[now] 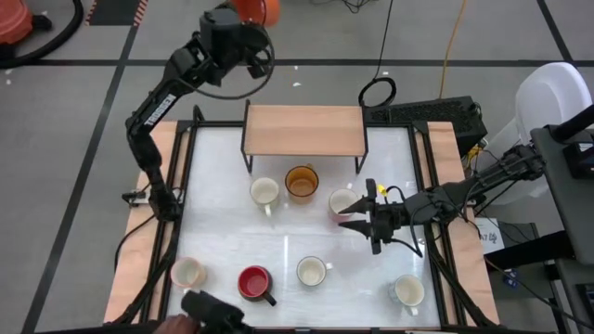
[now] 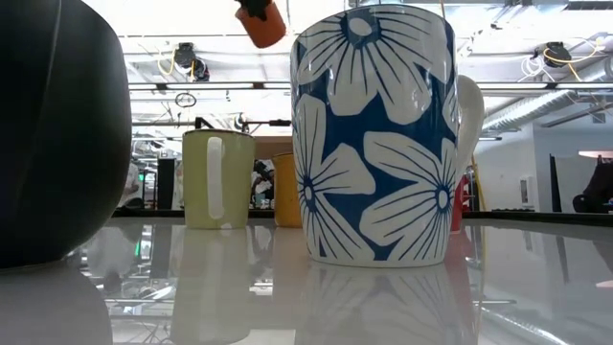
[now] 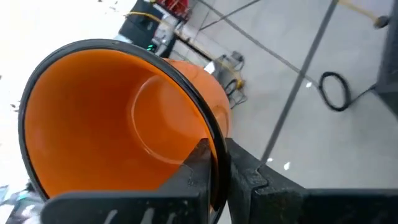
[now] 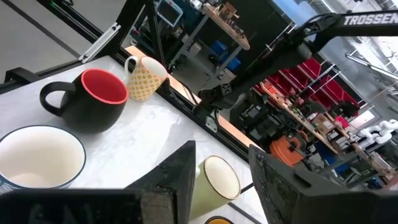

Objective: Place coffee mugs
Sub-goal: Put the orange mug on the shelf

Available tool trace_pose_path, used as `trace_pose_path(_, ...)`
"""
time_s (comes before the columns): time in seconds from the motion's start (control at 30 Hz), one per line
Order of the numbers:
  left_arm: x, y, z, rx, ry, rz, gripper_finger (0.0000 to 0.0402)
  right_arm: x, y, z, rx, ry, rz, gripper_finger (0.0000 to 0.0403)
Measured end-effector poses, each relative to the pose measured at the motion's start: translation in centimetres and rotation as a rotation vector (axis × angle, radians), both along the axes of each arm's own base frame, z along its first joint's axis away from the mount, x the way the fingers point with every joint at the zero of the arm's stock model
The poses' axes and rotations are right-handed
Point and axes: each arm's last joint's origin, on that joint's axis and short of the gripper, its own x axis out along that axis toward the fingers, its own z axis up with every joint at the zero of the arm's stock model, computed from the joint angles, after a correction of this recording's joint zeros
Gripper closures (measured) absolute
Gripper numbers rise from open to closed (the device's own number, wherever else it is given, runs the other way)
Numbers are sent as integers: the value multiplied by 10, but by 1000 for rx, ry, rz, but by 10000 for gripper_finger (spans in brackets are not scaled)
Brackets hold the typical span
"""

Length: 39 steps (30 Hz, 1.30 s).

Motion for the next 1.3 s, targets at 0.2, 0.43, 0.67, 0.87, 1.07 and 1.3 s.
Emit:
trace_pose_path(0.2,-5,25,-33,-222,15,106,379,0,0,0,3,5,0,273)
trace_pose_path(0.43,-11,35,-63,-512,-43,204,379,0,0,-1,4,10,0,273)
trace_pose_path(0.67,-8,26,-73,-694,-72,151,380,0,0,-1,8,11,-1,273)
trace_pose_path(0.87,2,18,-86,-791,6,127,380,0,0,-1,8,11,-1,273)
trace_pose_path(1.07,17,12,-108,-862,135,140,380,0,0,-1,8,11,-1,273)
trace_pose_path(1.3,43,3,-132,-897,235,113,380,0,0,-1,8,11,-1,273)
